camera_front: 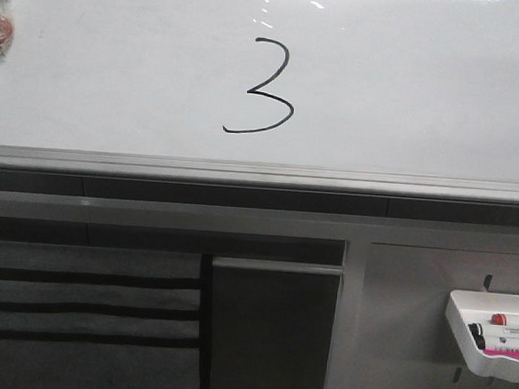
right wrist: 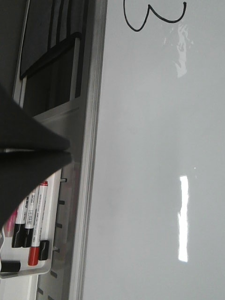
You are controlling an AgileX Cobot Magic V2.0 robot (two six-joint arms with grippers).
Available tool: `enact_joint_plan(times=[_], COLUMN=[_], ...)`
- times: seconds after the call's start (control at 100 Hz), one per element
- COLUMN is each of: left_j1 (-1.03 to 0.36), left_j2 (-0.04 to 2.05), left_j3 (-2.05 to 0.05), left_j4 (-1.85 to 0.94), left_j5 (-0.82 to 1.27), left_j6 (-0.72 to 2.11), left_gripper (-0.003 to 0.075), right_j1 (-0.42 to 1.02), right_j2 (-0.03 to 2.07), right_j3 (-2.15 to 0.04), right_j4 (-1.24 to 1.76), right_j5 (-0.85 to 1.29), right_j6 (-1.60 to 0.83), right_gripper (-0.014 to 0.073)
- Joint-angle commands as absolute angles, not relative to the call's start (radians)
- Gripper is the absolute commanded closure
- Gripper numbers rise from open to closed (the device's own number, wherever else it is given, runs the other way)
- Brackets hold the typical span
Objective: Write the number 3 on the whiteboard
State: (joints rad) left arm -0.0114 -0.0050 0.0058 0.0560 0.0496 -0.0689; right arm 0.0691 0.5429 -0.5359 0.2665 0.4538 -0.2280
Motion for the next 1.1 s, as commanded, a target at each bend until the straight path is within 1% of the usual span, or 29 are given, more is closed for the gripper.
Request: enact_joint_plan(times=[0.0, 0.09, 0.23, 0.37, 0.49, 0.65, 0.8, 1.09], left_j1=[-0.02, -0.02, -0.02, -0.02, -0.02, -0.02, -0.02, -0.02], left_j2=[-0.032, -0.032, -0.032, -0.032, -0.032, -0.032, -0.032, -0.03], left_j3=[0.011, 0.011, 0.011, 0.011, 0.011, 0.011, 0.011, 0.011], left_j4=[0.056, 0.056, 0.056, 0.056, 0.056, 0.056, 0.056, 0.056], left_j5=[-0.016, -0.016, -0.016, -0.016, -0.016, -0.016, -0.016, -0.016], left_j6=[-0.079, -0.079, -0.079, -0.079, -0.079, -0.079, -0.079, -0.079], left_gripper=[0.0741, 0.0741, 0.0741, 0.0741, 0.0741, 0.0741, 0.0741, 0.0741], right_j1=[0.063, 0.063, 0.061, 0.014, -0.018, -0.022, 0.022, 0.035], right_j2=[0.543, 0.54, 0.394, 0.19, 0.098, 0.054, -0.022, -0.025], right_j3=[-0.561, -0.557, -0.486, -0.325, -0.191, -0.048, 0.037, 0.037], right_j4=[0.273, 0.273, 0.269, 0.269, 0.279, 0.29, 0.29, 0.29], right_j5=[0.379, 0.375, 0.348, 0.223, 0.1, 0.0, -0.006, 0.0], right_j6=[-0.23, -0.23, -0.232, -0.238, -0.238, -0.238, -0.238, -0.239], right_gripper=[0.0663, 0.0663, 0.0663, 0.0663, 0.0663, 0.0663, 0.0663, 0.0663])
